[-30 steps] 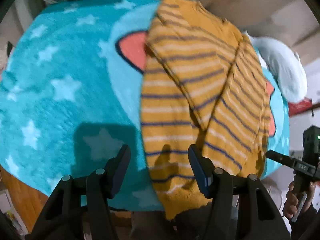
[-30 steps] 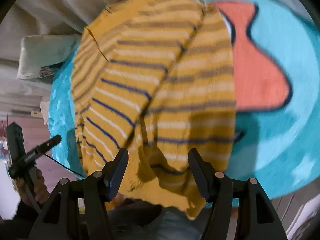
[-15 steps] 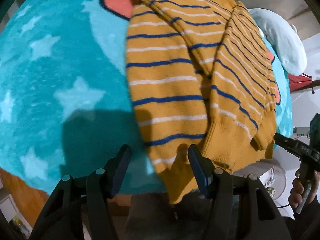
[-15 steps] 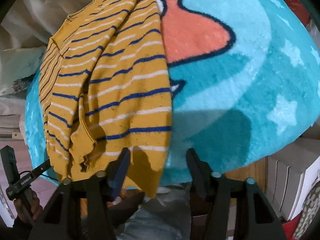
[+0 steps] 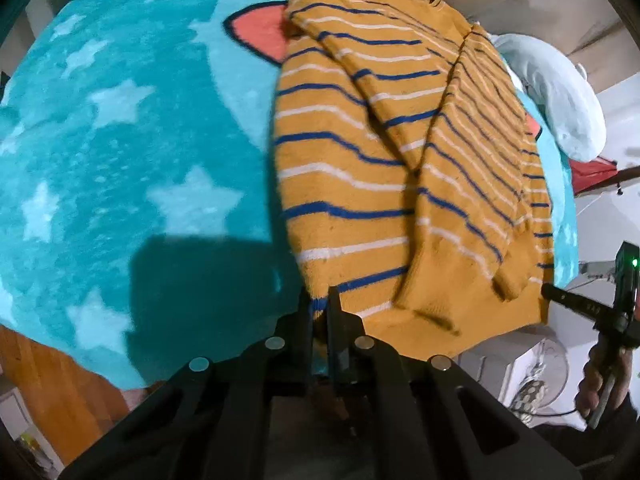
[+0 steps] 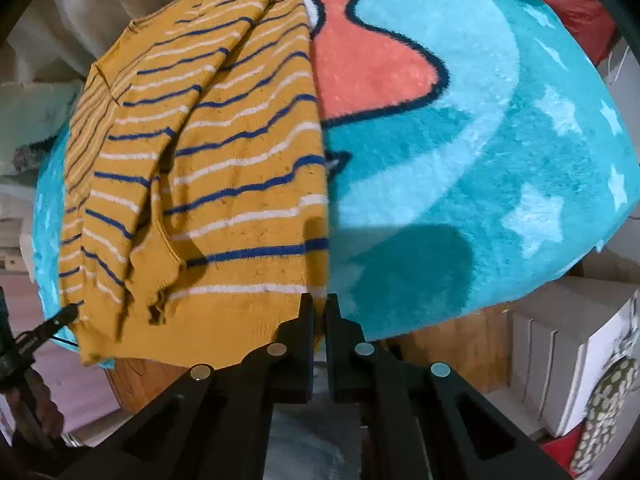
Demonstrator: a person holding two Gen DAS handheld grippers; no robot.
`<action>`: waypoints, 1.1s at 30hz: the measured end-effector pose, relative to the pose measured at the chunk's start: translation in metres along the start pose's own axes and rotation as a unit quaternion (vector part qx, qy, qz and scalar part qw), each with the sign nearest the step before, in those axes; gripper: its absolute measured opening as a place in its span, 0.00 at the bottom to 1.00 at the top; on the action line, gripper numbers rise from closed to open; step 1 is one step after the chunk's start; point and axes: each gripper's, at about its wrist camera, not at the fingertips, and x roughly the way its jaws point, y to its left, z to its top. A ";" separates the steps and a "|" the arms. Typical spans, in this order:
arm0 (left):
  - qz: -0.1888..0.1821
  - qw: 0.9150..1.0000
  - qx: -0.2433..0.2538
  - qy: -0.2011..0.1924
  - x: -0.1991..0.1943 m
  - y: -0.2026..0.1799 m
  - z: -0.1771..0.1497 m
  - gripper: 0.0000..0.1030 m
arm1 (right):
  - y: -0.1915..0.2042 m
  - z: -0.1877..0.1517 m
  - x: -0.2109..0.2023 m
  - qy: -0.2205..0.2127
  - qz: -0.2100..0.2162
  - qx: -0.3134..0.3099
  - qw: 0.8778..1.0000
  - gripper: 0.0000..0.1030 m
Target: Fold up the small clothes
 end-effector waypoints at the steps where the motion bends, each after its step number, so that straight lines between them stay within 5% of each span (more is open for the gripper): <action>1: 0.002 1.000 0.004 0.002 0.003 0.000 0.001 0.06 | 0.001 0.001 0.005 0.006 -0.005 0.001 1.000 0.04; 5: 0.008 0.999 -0.014 0.037 0.019 0.003 0.004 0.10 | 0.016 0.011 0.023 0.032 -0.036 -0.022 0.999 0.09; 7: -0.007 1.000 -0.018 0.022 0.003 0.004 0.005 0.29 | 0.022 0.014 0.016 0.032 -0.043 -0.026 0.998 0.25; 9: -0.008 1.000 -0.020 -0.001 -0.019 0.006 0.006 0.43 | 0.020 0.020 -0.007 0.008 -0.038 -0.016 0.999 0.49; 14: -0.016 0.997 -0.028 -0.069 -0.071 -0.002 0.041 0.46 | 0.017 0.059 -0.081 -0.100 0.053 -0.007 0.994 0.69; 18: -0.011 0.992 -0.011 -0.124 -0.099 -0.024 0.099 0.56 | 0.040 0.109 -0.109 -0.135 0.098 -0.044 0.985 0.72; 24: 0.005 0.989 -0.018 -0.145 -0.114 -0.033 0.173 0.61 | 0.050 0.182 -0.113 -0.149 0.098 -0.068 0.982 0.72; 29: 0.040 0.988 0.000 -0.148 -0.094 -0.052 0.231 0.63 | 0.052 0.234 -0.108 -0.188 0.097 -0.056 0.976 0.72; 33: 0.041 0.991 -0.017 -0.129 -0.051 -0.052 0.280 0.63 | 0.068 0.279 -0.086 -0.171 0.097 -0.078 0.977 0.72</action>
